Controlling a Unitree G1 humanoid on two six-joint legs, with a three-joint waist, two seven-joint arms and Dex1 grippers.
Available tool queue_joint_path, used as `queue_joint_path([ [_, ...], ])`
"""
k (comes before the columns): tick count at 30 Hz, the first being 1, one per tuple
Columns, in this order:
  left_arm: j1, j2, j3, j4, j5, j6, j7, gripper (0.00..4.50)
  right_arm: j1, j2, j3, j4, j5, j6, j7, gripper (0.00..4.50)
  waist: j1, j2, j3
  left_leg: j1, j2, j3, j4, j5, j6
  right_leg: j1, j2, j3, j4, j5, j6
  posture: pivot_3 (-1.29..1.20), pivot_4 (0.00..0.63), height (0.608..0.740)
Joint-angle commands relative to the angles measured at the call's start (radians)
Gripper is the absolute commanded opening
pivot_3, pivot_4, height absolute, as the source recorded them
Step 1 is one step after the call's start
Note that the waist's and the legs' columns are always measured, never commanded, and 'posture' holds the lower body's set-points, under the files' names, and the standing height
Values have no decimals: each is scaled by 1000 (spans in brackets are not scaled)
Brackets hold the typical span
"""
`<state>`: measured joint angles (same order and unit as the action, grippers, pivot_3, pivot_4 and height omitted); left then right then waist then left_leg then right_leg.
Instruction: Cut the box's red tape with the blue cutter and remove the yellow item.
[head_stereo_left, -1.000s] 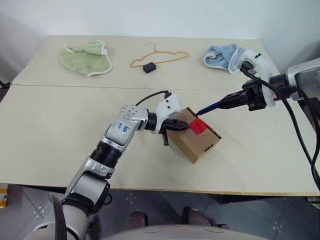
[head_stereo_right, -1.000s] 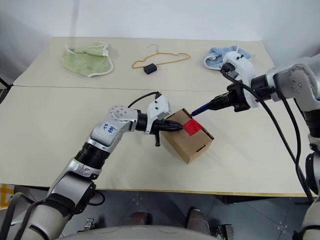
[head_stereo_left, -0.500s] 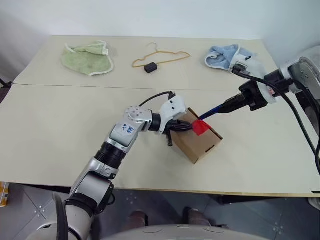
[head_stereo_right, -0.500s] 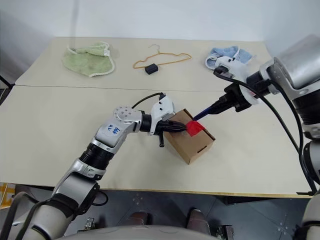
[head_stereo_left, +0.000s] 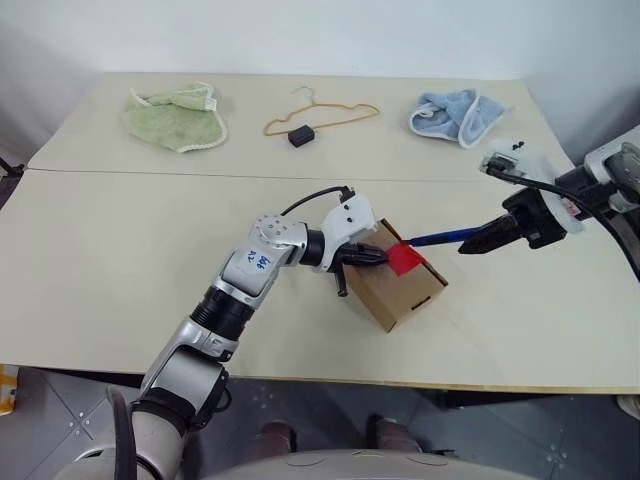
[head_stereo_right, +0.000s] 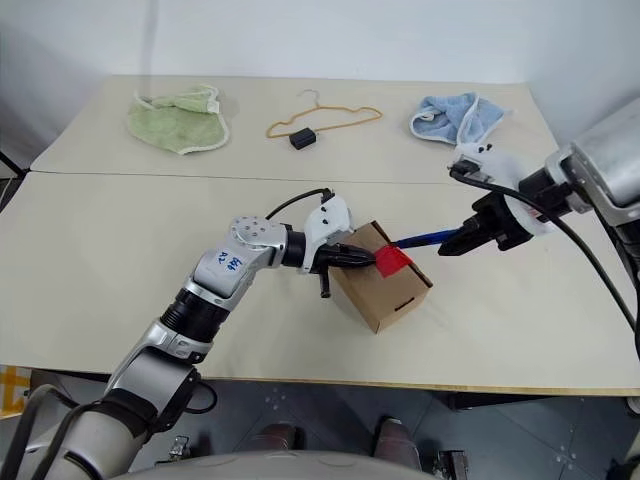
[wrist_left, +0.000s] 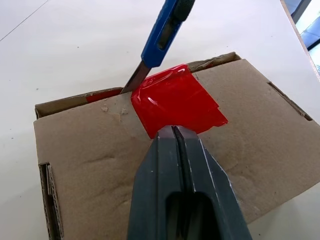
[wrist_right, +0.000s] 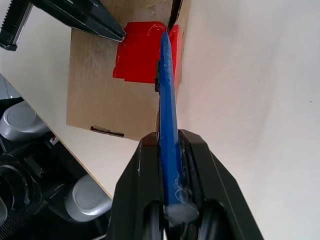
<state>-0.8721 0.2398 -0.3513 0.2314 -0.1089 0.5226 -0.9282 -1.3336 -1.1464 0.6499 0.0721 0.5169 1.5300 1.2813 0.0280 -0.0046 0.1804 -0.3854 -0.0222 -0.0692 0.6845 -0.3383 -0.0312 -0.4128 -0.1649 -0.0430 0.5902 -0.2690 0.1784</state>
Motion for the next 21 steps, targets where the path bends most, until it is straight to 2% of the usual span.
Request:
queue_joint_path([
  [1, 39, 2, -71, 48, 41, 38, -17, 0, -27, 30, -23, 24, -9, -1, -7, 170, -2, 0, -1, 0, 0, 0, 0, 0, 0, 0, 0, 0, 0, 0, 0, 0, 150, 740],
  [10, 43, 3, -76, 48, 42, 39, -20, 0, -152, 127, 105, 182, -91, -88, 85, 170, -3, 1, -1, 1, 0, 0, 1, 0, 0, 0, 0, 0, 1, 0, 0, 0, 150, 740],
  [17, 44, 5, -76, 54, 46, 40, -16, 0, -242, 105, 312, 212, -188, -182, 312, 170, -4, 1, -1, 1, 0, 0, 1, 0, 0, 0, 0, 0, 1, 0, 0, 0, 150, 740],
  [21, 50, 7, -75, 47, 46, 45, -13, 0, -280, 64, 419, 205, -182, -214, 333, 170, -3, 1, -1, 1, 0, 0, 1, 0, 0, 0, 0, 0, 1, 0, 0, 0, 150, 740],
])
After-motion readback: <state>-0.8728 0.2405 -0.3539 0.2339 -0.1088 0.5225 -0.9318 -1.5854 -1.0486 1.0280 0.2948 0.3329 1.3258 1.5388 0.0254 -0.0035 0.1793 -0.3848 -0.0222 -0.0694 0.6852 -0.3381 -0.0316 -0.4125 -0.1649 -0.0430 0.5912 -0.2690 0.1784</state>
